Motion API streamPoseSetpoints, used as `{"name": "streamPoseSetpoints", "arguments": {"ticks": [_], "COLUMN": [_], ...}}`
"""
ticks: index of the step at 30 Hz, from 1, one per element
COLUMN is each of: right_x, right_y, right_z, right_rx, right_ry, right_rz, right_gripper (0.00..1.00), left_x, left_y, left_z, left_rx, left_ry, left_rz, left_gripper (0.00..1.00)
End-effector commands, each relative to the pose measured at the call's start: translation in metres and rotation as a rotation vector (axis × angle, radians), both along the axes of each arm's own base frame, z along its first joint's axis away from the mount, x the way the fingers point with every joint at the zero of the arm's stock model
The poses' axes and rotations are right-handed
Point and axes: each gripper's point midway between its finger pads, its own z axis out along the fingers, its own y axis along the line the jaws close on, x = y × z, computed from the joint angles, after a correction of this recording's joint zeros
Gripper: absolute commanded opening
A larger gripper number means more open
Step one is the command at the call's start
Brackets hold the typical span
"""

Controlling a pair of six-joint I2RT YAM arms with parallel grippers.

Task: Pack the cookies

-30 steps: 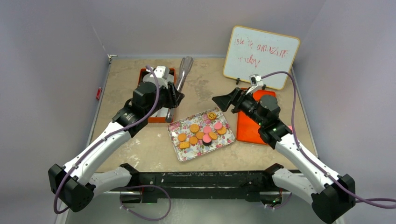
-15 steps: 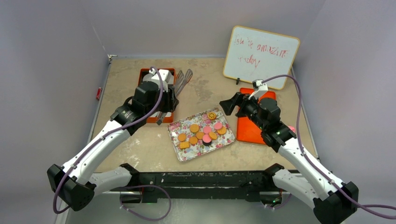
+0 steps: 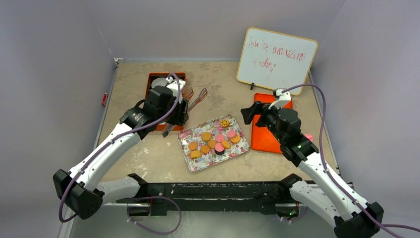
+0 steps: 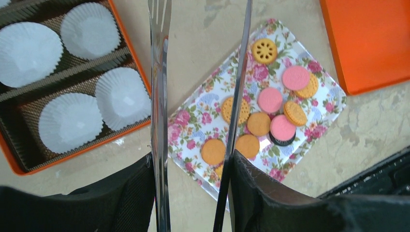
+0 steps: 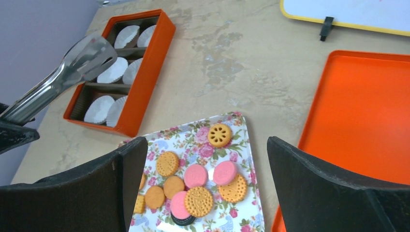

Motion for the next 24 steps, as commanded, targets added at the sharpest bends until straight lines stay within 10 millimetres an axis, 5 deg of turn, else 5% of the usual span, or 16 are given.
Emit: {"name": "streamPoseSetpoints", "arguments": {"ticks": [1,24], "right_x": [0.000,0.005], "right_y": [-0.015,-0.007], "right_z": [-0.003,-0.018], "right_rx": [-0.044,-0.028], "right_ry": [-0.026,0.005], "right_rz": [-0.059,-0.043], "right_gripper": [0.96,0.97], "left_x": [-0.011,-0.069], "left_y": [-0.011,-0.019], "left_z": [0.009,-0.070], "left_rx": [-0.033,0.100], "left_ry": [0.023,0.303], "left_rz": [-0.097,-0.100], "left_gripper": [0.49,0.44]}}
